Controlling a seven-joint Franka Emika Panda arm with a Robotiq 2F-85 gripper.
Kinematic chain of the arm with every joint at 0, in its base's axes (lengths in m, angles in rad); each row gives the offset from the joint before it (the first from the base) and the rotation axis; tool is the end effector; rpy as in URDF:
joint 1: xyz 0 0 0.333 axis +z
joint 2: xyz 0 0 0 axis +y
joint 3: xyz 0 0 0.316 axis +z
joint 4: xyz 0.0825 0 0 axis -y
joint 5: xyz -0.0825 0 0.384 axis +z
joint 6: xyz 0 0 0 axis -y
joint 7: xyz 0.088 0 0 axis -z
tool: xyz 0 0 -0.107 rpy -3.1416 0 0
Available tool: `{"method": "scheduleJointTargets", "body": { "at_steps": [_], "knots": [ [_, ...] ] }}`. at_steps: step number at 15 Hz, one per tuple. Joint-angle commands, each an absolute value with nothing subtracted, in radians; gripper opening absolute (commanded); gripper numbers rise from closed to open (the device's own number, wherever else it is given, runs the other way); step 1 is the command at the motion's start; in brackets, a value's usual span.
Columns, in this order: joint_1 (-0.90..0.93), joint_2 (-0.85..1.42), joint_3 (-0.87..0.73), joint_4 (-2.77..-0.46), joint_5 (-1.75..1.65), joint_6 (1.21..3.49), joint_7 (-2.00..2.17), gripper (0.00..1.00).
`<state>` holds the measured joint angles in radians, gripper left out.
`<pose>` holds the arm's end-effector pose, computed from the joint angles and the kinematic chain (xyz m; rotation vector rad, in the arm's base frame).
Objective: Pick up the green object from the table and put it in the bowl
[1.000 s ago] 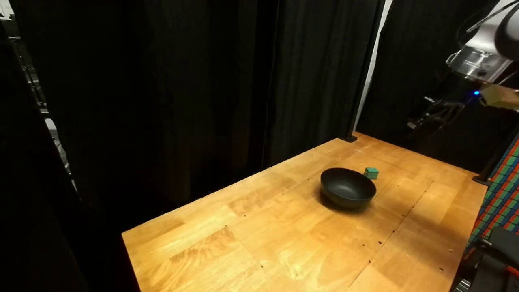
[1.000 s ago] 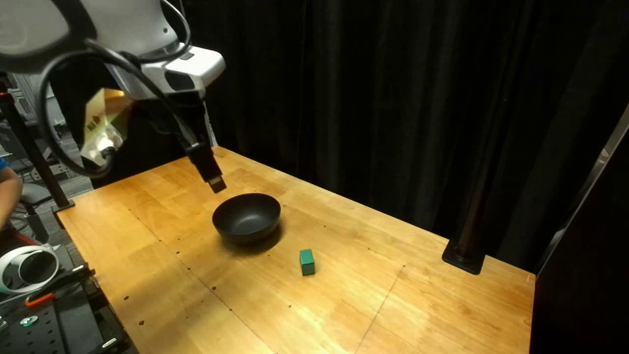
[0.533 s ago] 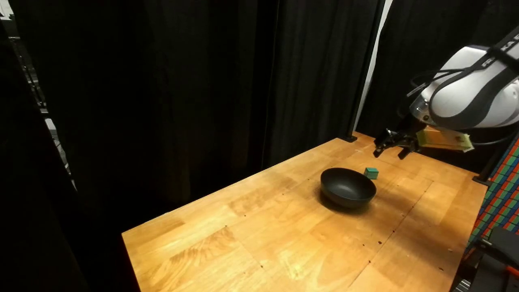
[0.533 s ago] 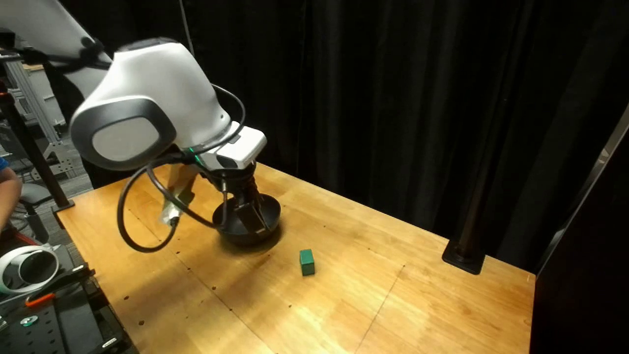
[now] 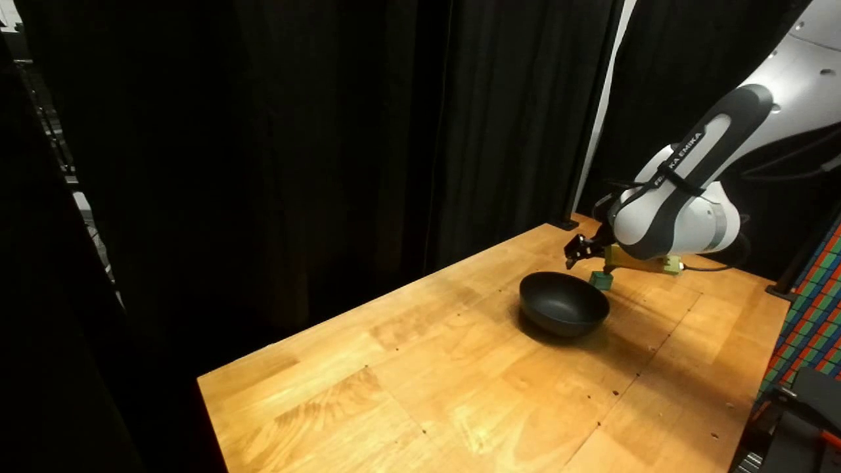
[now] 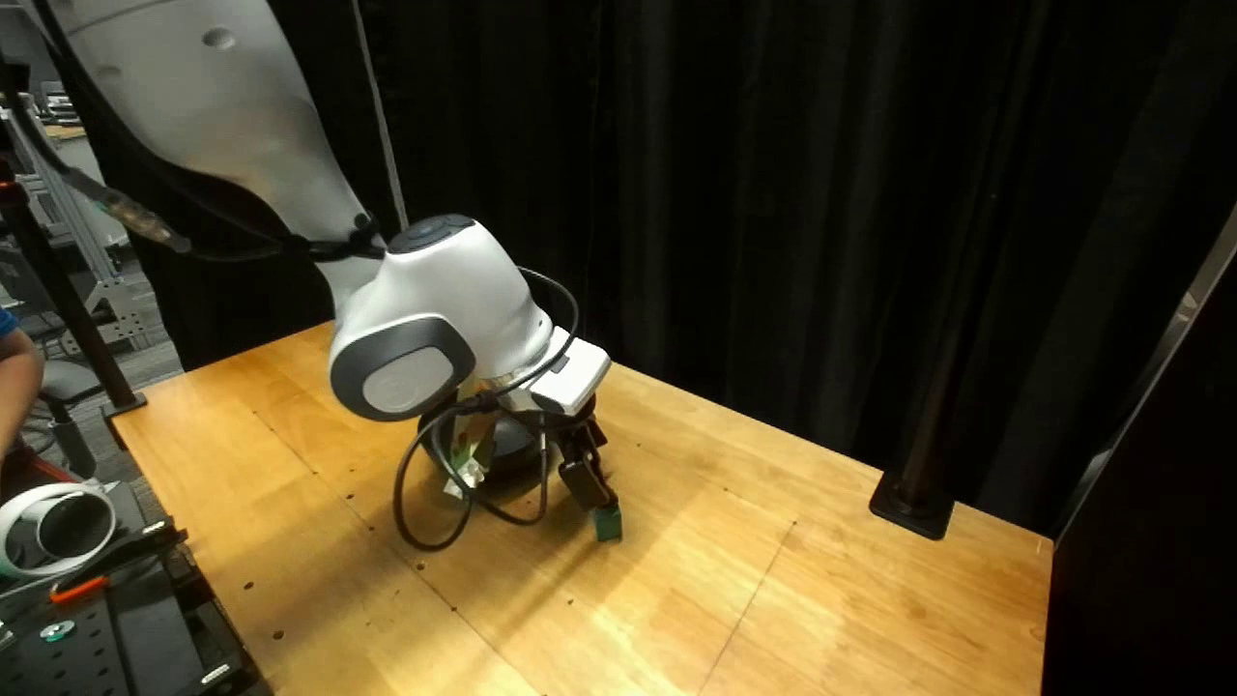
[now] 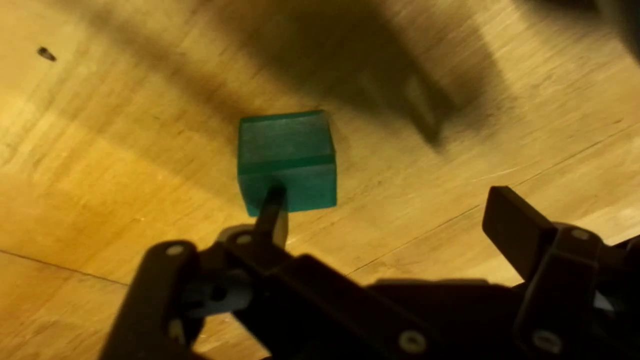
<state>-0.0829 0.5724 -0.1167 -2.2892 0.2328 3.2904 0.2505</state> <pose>0.5330 -0.1336 0.1498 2.8751 -0.9778 0.6753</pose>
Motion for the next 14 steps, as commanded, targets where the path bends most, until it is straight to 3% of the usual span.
{"method": "scheduleJointTargets", "body": {
  "at_steps": [1,14],
  "knots": [
    [-0.038,0.672,-0.177,-2.175,0.269,3.326,0.270,1.00],
    [0.181,0.674,-0.437,-2.165,0.325,3.198,0.383,1.00]
  ]
}}
